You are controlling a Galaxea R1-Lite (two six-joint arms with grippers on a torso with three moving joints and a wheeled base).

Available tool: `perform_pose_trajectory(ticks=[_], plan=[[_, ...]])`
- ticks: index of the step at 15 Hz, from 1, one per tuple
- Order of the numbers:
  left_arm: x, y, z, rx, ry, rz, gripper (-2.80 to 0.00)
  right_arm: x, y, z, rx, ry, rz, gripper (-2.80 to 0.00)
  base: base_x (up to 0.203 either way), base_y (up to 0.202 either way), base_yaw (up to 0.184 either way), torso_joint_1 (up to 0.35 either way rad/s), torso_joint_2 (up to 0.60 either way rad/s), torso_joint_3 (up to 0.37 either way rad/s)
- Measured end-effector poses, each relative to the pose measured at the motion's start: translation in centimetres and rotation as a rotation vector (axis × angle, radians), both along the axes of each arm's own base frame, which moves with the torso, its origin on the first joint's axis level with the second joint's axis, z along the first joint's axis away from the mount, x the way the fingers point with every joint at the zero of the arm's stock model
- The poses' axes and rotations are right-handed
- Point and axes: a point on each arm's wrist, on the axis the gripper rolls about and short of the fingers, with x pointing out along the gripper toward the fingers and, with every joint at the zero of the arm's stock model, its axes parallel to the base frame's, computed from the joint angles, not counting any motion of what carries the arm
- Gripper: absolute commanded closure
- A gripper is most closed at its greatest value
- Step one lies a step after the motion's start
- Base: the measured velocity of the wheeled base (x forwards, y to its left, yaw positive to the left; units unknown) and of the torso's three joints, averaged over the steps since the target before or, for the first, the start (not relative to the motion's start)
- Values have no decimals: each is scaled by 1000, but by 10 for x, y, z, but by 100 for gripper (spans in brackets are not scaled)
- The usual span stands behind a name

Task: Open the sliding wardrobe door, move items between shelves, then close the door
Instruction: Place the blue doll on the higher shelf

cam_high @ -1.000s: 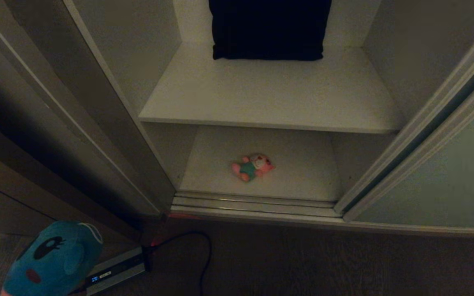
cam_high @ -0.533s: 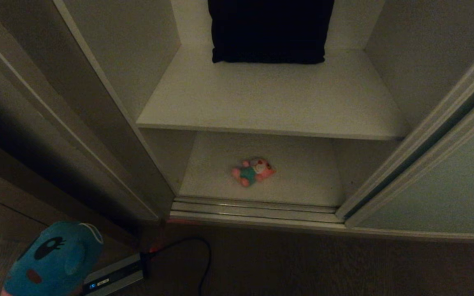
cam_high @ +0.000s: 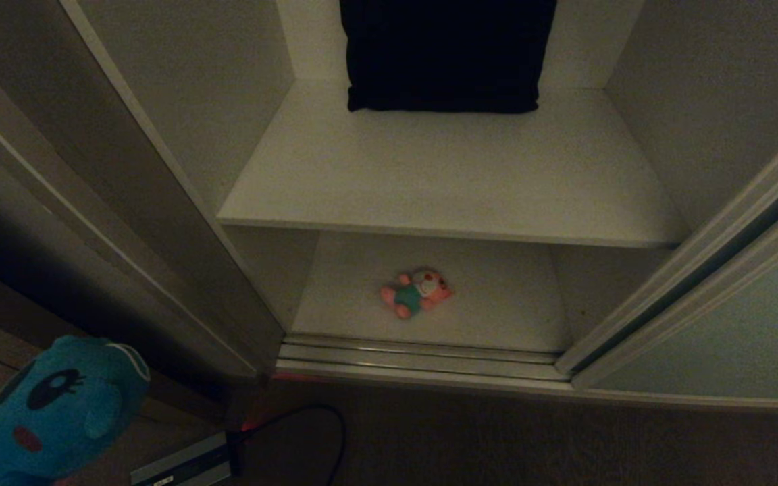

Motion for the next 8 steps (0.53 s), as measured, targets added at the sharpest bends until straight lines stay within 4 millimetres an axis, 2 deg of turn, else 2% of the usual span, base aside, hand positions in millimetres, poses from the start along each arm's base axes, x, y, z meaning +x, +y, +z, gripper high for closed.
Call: perform_pose_trajectory(ticks=[5, 8], plan=[[-44, -2, 83, 41, -161, -74, 0, 0, 0, 0, 0, 0, 0, 0, 0, 0, 0, 0, 0, 0], [-45, -5, 116, 80, -126, -222, 0, 0, 0, 0, 0, 0, 0, 0, 0, 0, 0, 0, 0, 0]])
